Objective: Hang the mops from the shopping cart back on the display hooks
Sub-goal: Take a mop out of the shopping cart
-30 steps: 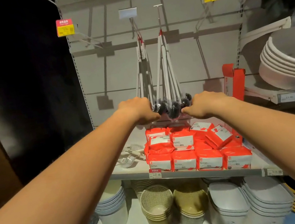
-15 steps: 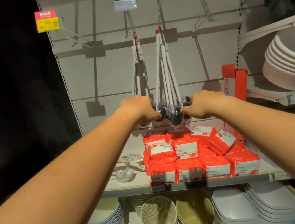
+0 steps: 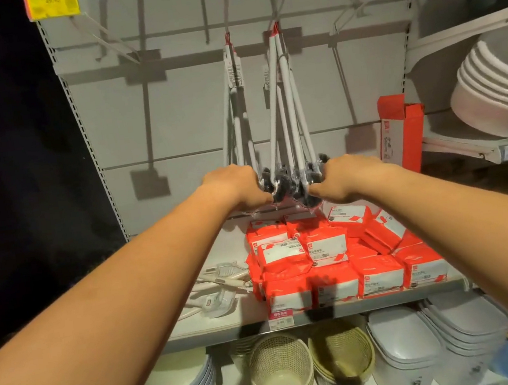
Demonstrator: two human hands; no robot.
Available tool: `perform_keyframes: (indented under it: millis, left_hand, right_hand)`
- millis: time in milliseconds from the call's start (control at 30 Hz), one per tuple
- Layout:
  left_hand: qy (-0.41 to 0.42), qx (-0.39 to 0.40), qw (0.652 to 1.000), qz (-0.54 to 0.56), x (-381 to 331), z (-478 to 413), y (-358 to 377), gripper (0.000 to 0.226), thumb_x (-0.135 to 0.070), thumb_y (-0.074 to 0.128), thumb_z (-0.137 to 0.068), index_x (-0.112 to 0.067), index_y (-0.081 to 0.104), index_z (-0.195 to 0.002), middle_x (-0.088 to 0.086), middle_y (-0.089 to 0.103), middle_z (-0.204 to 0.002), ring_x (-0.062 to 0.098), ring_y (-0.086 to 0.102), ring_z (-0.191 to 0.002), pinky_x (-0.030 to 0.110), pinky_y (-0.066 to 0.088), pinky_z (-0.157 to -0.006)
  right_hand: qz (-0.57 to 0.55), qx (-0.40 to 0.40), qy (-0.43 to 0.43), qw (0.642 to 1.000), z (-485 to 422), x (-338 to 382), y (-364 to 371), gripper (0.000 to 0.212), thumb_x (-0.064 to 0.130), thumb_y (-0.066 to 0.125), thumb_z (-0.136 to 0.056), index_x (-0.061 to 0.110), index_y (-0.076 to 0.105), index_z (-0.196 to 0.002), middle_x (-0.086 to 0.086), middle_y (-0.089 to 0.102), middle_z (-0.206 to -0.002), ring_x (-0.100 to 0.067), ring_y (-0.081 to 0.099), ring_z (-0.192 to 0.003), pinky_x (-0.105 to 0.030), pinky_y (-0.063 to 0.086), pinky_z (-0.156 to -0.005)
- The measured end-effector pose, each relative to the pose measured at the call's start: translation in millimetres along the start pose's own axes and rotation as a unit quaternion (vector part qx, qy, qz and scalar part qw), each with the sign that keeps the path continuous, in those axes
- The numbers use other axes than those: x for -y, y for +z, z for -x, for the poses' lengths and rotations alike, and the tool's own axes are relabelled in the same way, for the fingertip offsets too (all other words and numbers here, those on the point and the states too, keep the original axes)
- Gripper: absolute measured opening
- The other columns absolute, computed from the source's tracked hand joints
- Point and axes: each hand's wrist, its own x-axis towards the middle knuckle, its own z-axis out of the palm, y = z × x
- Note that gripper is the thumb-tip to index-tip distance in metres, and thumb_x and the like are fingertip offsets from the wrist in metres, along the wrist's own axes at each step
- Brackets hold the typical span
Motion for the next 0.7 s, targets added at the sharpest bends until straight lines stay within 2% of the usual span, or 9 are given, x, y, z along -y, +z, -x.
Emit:
perform_keyframes:
  millis: [67,200,267,333,433,500,600,700]
  left_hand:
    - [0.005,0.003,1.0,0.004,2,-6,5,0.038,-0.053,0.052,-0.089,-0.02,0.064,-0.104,0.001,0.059,-0.098,0.023,0.053,-0.088,0.032,0.038,-0.069]
    - [0.005,0.007,1.0,0.004,1,-22,8,0.037,-0.053,0.052,-0.089,-0.02,0.063,-0.103,0.001,0.056,-0.096,0.023,0.053,-0.089,0.033,0.04,-0.07]
    - [0.006,0.006,1.0,0.003,-3,-33,9,0.036,-0.052,0.052,-0.089,-0.02,0.062,-0.101,0.001,0.057,-0.096,0.023,0.052,-0.088,0.033,0.041,-0.071]
    - [0.006,0.004,1.0,0.003,-9,-45,10,0.035,-0.052,0.052,-0.089,-0.021,0.06,-0.101,0.001,0.057,-0.097,0.023,0.052,-0.089,0.033,0.041,-0.071]
    - [0.002,0.005,1.0,0.0,-21,-64,11,0.036,-0.052,0.052,-0.089,-0.019,0.063,-0.1,-0.001,0.057,-0.094,0.023,0.053,-0.088,0.032,0.039,-0.069]
    - [-0.005,0.009,1.0,0.0,-28,-77,10,0.037,-0.052,0.052,-0.089,-0.019,0.064,-0.102,0.0,0.058,-0.093,0.023,0.054,-0.088,0.031,0.039,-0.069]
    - [-0.018,0.002,1.0,0.004,-37,-98,8,0.036,-0.053,0.052,-0.09,-0.021,0.065,-0.103,-0.001,0.06,-0.096,0.022,0.056,-0.09,0.031,0.041,-0.071]
    - [-0.033,0.0,0.999,-0.005,-46,-116,8,0.038,-0.054,0.052,-0.09,-0.021,0.064,-0.104,-0.002,0.06,-0.095,0.021,0.057,-0.092,0.032,0.041,-0.071]
  right_hand:
    - [0.002,0.004,0.002,1.0,-5,2,2,0.047,0.053,0.038,-0.094,0.013,0.056,-0.111,-0.014,0.056,-0.111,-0.03,0.054,-0.098,-0.038,0.046,-0.087]
    - [0.006,0.003,0.004,1.0,-19,-2,5,0.044,0.051,0.038,-0.095,0.011,0.048,-0.081,-0.008,0.052,-0.095,-0.028,0.053,-0.088,-0.034,0.044,-0.08]
    - [-0.002,0.001,0.0,1.0,-31,-8,7,0.044,0.051,0.039,-0.095,0.011,0.049,-0.078,-0.007,0.052,-0.093,-0.027,0.053,-0.087,-0.034,0.043,-0.079]
    - [-0.004,0.001,-0.004,1.0,-43,-17,9,0.042,0.052,0.039,-0.095,0.012,0.048,-0.086,-0.007,0.05,-0.094,-0.028,0.051,-0.088,-0.034,0.043,-0.078]
    - [-0.003,0.001,-0.008,1.0,-63,-32,9,0.041,0.052,0.039,-0.095,0.014,0.047,-0.085,-0.007,0.049,-0.093,-0.028,0.049,-0.086,-0.033,0.04,-0.076]
    - [-0.005,-0.004,-0.011,1.0,-77,-43,7,0.042,0.052,0.04,-0.095,0.014,0.053,-0.087,-0.006,0.051,-0.093,-0.026,0.05,-0.085,-0.031,0.038,-0.075]
    - [-0.01,-0.017,-0.02,1.0,-97,-60,2,0.048,0.053,0.04,-0.095,0.012,0.059,-0.113,-0.009,0.057,-0.102,-0.025,0.049,-0.087,-0.03,0.037,-0.075]
    - [-0.009,-0.021,-0.038,0.999,-116,-73,4,0.052,0.053,0.04,-0.095,0.011,0.057,-0.121,-0.011,0.06,-0.118,-0.026,0.047,-0.089,-0.031,0.038,-0.077]
